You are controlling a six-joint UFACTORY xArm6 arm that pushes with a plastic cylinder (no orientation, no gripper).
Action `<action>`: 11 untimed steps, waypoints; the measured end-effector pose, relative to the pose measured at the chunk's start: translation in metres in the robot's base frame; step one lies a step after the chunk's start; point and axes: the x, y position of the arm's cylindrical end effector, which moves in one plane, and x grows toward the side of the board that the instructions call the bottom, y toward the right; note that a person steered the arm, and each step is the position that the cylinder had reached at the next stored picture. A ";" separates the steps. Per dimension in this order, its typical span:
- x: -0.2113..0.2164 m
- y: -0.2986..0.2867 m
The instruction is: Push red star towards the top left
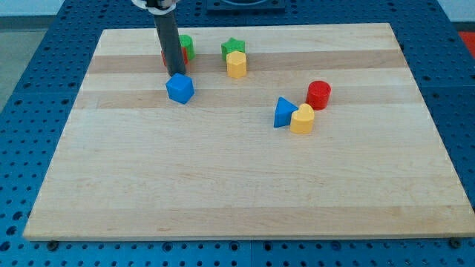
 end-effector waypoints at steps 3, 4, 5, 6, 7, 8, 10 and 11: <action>-0.004 0.023; -0.005 0.041; -0.021 0.042; -0.030 0.031; -0.030 0.006; -0.028 -0.020; -0.015 -0.051; -0.014 -0.064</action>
